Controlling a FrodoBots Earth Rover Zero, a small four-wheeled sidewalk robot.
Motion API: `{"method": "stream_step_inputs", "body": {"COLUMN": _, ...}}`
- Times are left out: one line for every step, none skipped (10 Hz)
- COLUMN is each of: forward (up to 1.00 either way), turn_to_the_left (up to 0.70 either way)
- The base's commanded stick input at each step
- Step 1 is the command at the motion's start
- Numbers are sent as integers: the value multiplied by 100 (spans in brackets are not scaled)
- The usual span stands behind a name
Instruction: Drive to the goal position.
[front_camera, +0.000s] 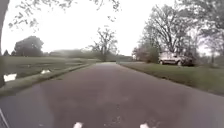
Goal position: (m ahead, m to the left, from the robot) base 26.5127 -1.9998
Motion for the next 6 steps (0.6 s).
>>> {"method": "stream_step_inputs", "body": {"forward": 100, "turn_to_the_left": 0}}
{"method": "stream_step_inputs", "body": {"forward": 100, "turn_to_the_left": 0}}
{"method": "stream_step_inputs", "body": {"forward": 100, "turn_to_the_left": 0}}
{"method": "stream_step_inputs", "body": {"forward": 100, "turn_to_the_left": 0}}
{"method": "stream_step_inputs", "body": {"forward": 100, "turn_to_the_left": 0}}
{"method": "stream_step_inputs", "body": {"forward": 100, "turn_to_the_left": 0}}
